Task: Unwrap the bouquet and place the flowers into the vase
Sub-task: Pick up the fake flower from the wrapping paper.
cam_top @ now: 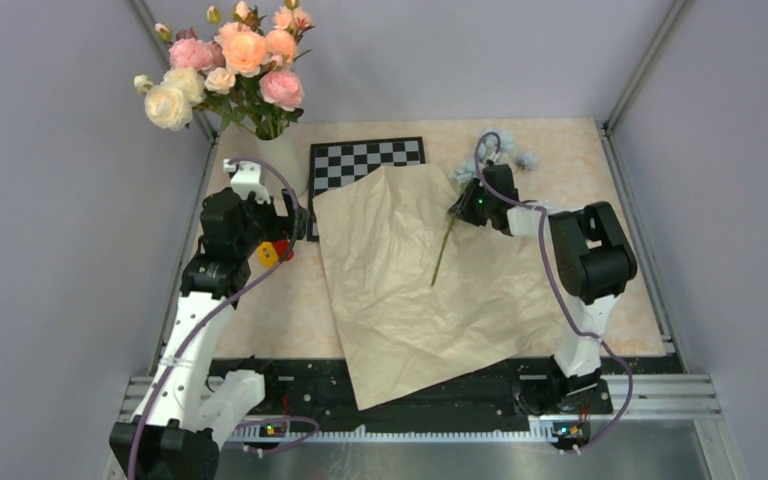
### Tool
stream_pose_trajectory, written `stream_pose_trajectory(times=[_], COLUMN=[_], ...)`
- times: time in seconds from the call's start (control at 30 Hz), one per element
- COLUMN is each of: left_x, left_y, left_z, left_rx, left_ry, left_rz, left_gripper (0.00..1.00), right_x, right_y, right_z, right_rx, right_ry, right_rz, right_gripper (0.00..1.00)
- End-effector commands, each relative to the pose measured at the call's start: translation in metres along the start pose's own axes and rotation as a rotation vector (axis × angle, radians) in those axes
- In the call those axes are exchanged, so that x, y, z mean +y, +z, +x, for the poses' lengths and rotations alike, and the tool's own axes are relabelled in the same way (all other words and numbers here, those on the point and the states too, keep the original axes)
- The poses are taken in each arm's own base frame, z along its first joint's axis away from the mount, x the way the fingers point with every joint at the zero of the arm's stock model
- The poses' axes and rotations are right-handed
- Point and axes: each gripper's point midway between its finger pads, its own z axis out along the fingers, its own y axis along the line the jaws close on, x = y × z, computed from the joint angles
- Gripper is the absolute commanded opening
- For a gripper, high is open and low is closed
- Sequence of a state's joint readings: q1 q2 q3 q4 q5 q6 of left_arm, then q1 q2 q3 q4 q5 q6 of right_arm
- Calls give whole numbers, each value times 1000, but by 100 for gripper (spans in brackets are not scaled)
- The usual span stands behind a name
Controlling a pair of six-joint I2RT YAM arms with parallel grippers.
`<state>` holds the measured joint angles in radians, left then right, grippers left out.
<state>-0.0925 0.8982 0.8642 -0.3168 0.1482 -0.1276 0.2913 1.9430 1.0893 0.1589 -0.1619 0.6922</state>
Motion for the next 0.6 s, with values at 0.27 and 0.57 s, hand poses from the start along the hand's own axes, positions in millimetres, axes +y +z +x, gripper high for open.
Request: stream_pose_trajectory(times=[0.27,0.57], left_x=[-2,-5], left_y=[-7,-7], left_z=[-23,-24], left_rx=[-75,-81], left_ry=[25,12], left_rz=[1,12], left_gripper=[99,99], right_x=[13,20], right_y=[-2,-15], right_z=[-33,-41], right_rx=[-118,-155], right_ry=[68,53], right_rz=[-18,-37], right_gripper=[12,0])
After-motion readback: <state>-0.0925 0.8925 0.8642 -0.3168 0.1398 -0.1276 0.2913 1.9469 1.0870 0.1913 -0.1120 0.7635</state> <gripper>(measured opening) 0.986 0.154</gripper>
